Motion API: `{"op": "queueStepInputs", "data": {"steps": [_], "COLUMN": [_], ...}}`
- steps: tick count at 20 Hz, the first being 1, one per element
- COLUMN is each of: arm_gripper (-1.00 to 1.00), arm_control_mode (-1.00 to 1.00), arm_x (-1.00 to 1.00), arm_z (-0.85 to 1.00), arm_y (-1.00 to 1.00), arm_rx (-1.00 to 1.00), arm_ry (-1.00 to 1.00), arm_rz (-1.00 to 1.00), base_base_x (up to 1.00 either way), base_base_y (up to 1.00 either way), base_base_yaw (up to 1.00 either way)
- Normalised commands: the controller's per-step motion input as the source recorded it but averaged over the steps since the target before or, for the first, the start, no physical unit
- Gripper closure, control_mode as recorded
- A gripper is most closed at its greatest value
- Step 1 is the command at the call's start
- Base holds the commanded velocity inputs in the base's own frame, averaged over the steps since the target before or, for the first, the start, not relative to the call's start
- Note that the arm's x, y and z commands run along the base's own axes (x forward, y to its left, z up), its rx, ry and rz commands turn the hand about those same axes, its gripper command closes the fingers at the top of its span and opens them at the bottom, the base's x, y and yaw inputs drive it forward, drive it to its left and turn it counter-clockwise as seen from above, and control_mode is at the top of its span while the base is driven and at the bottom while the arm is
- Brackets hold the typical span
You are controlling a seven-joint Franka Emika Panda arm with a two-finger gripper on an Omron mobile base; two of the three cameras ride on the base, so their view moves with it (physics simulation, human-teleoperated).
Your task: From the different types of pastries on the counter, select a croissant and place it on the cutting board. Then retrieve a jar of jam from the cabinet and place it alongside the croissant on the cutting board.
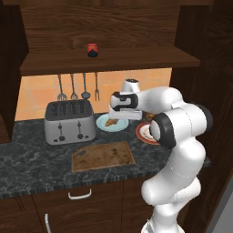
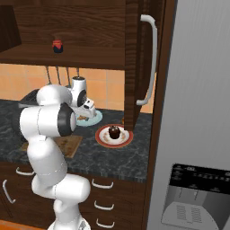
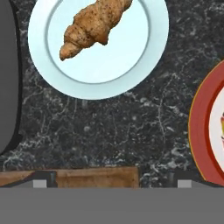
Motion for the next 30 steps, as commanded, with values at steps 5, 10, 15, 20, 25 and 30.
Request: {"op": "queueStepInputs", "data": {"steps": [5, 10, 15, 20, 25, 30], "arm_gripper": [-1.0, -1.0, -1.0, -1.0, -1.0, -1.0], "arm_control_mode": [-1.0, -1.0, -1.0, -1.0, -1.0, -1.0], "arm_x": [0.39, 0.38, 0.21, 0.28, 0.35, 0.27], "arm_z": [0.0, 0.0, -0.16, -0.3, -0.13, -0.13], "arm_y": [0.11, 0.04, 0.0, 0.0, 0.02, 0.09], "arm_rx": [0.0, 0.0, 0.0, 0.0, 0.0, 0.0], "arm_ry": [0.0, -0.03, -0.02, 0.0, -0.01, 0.0], "arm_rz": [-0.04, -0.05, -0.02, -0.02, -0.04, -0.04], "base_base_x": [0.0, 0.0, 0.0, 0.0, 0.0, 0.0], "base_base_y": [0.0, 0.0, 0.0, 0.0, 0.0, 0.0], "base_base_yaw": [0.0, 0.0, 0.0, 0.0, 0.0, 0.0]}}
